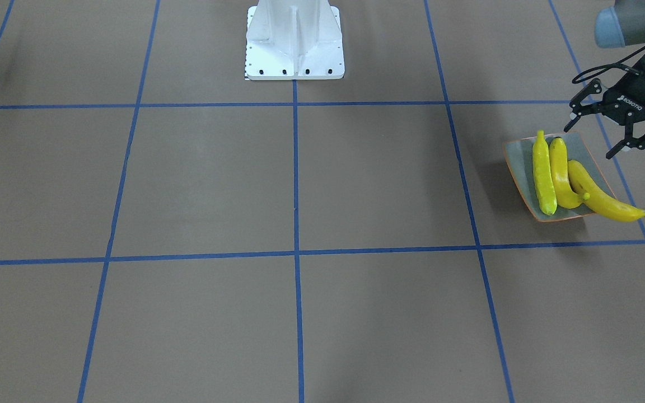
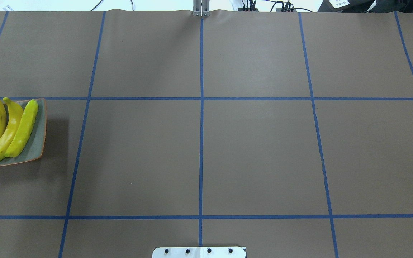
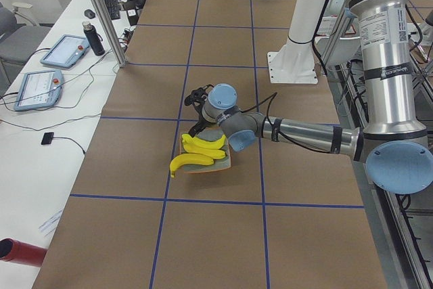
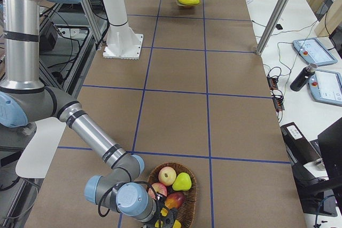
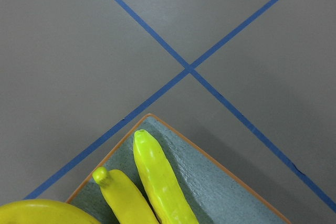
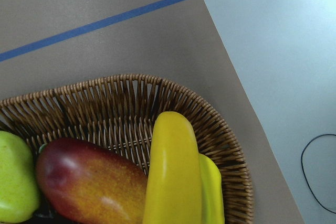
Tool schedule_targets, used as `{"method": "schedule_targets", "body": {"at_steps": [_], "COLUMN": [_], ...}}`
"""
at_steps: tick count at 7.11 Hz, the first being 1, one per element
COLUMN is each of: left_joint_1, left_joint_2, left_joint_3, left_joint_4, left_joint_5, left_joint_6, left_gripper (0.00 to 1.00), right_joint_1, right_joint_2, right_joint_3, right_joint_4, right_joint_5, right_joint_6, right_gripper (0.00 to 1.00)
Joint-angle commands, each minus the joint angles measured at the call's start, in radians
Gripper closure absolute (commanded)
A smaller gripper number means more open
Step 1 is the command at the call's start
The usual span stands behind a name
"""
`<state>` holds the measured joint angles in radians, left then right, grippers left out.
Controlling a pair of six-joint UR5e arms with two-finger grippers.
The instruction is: Transfer all bananas from basket to plate
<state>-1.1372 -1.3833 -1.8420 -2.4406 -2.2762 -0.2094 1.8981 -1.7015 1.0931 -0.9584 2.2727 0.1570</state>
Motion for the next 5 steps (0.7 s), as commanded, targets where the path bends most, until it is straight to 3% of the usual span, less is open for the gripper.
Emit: {"method": "schedule_targets", "body": {"at_steps": [1, 5], "left_joint_1": [-0.001, 0.0], "left_joint_2": [0.0, 0.0], "left_joint_3": [-0.002, 0.0], "left_joint_4": [-0.002, -0.003], "left_joint_5": [-0.002, -0.002], "left_joint_6": [0.001, 0.001], "left_gripper": [0.0, 0.0], "right_joint_1": [-0.004, -0.045], "right_joint_2": [-0.013, -0.013], "right_joint_3": [-0.001, -0.007], "right_joint_4": [0.048, 0.07], "right_joint_5": [0.002, -0.004], "right_joint_6": [0.08, 0.119], "right_gripper": [0.05, 0.06]}}
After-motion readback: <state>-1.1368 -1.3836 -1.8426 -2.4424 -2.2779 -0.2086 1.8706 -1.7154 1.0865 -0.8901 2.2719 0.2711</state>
